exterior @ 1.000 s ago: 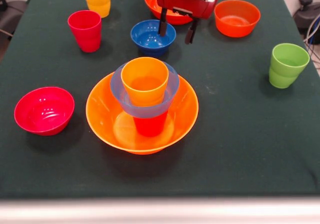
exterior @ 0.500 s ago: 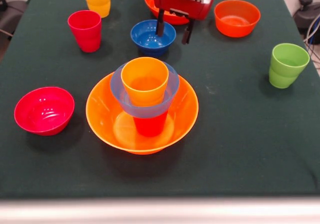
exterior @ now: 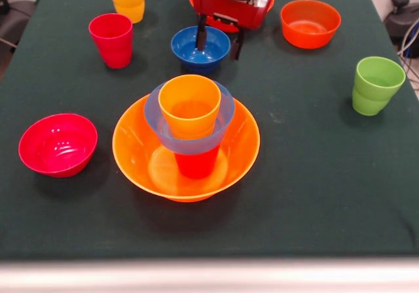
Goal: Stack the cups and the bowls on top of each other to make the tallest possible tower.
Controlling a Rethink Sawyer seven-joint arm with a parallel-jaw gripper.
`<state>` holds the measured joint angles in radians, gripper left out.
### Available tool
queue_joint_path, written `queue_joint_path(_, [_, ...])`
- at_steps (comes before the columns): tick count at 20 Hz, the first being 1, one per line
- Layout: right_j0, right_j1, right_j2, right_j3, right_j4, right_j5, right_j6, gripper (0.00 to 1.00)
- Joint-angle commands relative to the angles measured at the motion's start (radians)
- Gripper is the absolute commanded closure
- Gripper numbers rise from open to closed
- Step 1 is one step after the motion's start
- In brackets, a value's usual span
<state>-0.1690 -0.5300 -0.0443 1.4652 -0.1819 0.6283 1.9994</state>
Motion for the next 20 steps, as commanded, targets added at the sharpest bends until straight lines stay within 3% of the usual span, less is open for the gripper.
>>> queue_joint_path(1, [0.003,0.086,0.036,0.047,-0.076,-0.062,0.017,0.00])
queue_joint_path(10, [0.057,0.068,-0.016,0.076,-0.073,-0.063,0.060,0.00])
queue_joint_path(20, [0.065,0.072,-0.015,0.104,-0.037,-0.075,0.066,0.00])
